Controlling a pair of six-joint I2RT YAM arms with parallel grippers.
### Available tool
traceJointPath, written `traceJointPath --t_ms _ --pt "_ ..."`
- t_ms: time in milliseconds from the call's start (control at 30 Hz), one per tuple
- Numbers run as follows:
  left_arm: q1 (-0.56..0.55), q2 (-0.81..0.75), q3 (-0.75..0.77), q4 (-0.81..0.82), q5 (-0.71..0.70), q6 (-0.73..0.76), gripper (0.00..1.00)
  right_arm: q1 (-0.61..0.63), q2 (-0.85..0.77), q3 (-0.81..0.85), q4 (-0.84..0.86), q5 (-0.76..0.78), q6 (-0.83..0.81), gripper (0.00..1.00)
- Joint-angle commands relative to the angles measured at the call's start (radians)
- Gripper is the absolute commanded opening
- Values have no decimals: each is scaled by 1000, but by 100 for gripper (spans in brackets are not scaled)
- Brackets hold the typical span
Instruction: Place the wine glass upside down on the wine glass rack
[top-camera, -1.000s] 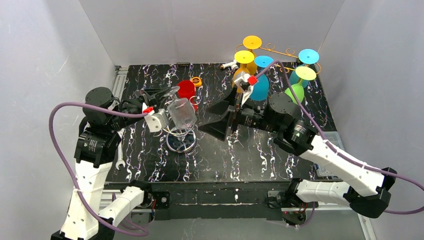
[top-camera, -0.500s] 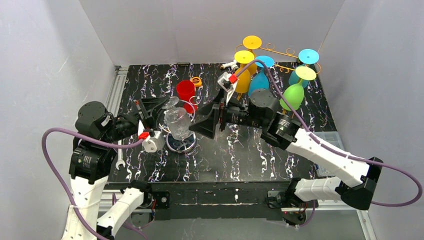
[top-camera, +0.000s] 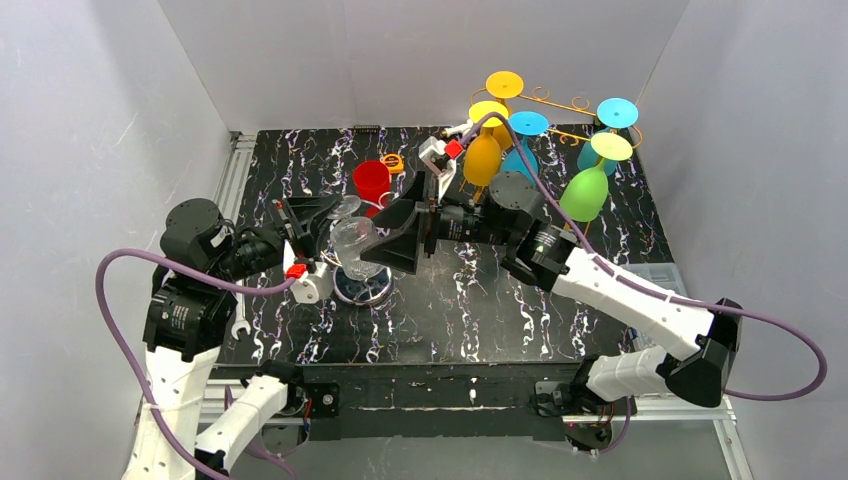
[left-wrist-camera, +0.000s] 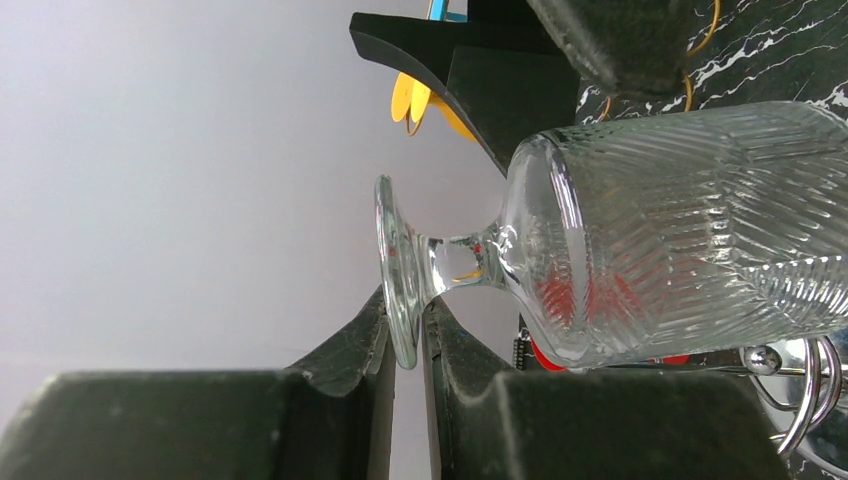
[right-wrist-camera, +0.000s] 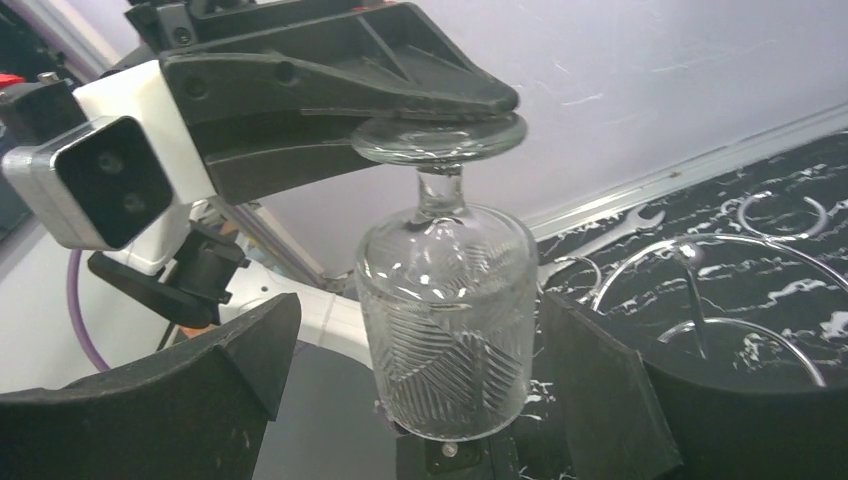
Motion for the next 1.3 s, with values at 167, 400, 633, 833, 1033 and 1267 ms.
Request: traceJointPath --t_ms 167,400,633,833,1033,1267 --pt "-3 9 19 42 24 35 0 1 72 22 41 -93 -3 98" --pt "-4 6 19 64 34 58 0 11 107 46 33 -93 -7 98" --pt "-5 0 18 76 35 59 0 12 136 43 117 -150 24 98" --pt "-4 -8 15 76 38 47 0 12 133 33 165 -174 40 75" --pt "-4 -11 14 79 38 33 17 12 101 32 118 -152 13 37" --pt "-4 -28 1 96 6 -49 98 11 -1 6 -42 -40 -91 40"
